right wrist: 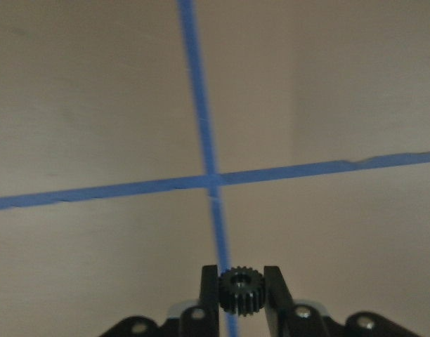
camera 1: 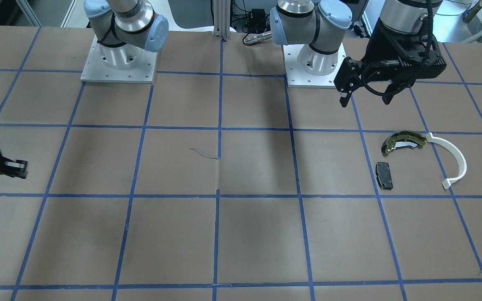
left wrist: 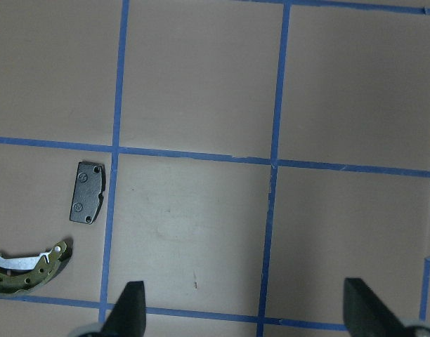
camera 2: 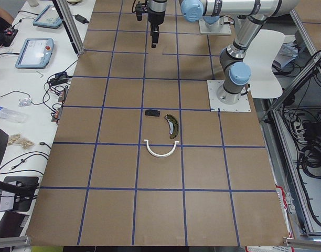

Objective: Place bearing gear from tray to pile

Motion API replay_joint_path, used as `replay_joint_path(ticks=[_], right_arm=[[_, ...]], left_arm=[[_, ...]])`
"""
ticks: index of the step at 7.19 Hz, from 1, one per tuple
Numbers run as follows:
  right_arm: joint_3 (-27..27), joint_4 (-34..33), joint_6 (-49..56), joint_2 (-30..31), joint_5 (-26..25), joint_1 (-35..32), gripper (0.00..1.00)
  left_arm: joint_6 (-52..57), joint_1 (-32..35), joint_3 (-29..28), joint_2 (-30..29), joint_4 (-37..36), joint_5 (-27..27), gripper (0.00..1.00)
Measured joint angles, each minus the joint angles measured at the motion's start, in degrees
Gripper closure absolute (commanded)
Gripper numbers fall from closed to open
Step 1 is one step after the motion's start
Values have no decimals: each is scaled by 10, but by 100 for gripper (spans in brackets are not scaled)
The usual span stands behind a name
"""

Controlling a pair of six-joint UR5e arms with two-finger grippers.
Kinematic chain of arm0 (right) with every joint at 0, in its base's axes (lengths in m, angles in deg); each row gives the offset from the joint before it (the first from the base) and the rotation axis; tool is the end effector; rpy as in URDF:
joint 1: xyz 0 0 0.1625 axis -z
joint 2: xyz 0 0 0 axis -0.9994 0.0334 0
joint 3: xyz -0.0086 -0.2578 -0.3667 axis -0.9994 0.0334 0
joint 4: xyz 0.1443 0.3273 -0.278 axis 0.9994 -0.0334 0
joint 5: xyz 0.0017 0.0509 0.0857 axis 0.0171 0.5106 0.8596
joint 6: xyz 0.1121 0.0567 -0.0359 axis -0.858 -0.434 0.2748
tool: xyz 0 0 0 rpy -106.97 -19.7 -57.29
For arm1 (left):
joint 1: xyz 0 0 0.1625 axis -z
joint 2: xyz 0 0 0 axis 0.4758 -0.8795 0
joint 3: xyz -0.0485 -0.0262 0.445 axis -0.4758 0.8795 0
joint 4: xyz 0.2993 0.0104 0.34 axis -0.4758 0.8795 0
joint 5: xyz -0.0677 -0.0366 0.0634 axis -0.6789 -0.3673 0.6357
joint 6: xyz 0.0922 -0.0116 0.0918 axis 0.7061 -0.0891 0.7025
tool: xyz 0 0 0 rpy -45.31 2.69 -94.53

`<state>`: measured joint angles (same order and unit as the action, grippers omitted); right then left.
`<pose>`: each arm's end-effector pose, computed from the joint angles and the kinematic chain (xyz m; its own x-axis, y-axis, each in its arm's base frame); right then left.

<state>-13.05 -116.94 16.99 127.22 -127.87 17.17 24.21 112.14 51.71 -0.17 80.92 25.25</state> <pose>-0.0835 -0.6121 0.2578 -0.9894 0.1304 0.0633 0.1389 0.9778 0.1568 -0.0765 -0.5070 0.4905 -0.9959 -0.0889 -0.0164 -0.0859 0.9872 -0.1340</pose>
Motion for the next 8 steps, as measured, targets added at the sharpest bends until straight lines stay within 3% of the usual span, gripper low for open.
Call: replay_joint_path(ticks=[2,3,5,6,7,8], right_arm=[[-4,8,-242,8,50,-171,98],[-3,-10,-344,-4,99,-253,98],[-2,-124,-513,-60,155,-383,94],[-3,-169,-562,-87,159,-436,75],[-4,-193,-588,-107,159,-475,1],[-5,-201,-592,-117,158,-493,0]], left_arm=[[9,-3,6,-27,-9,-7,0],[21,-4,-4,-35,-8,-21,0],[43,1,-24,-43,3,-42,0],[54,5,-31,-40,10,-45,0],[79,5,-35,-36,17,-45,0],[102,4,-34,-32,29,-40,0]])
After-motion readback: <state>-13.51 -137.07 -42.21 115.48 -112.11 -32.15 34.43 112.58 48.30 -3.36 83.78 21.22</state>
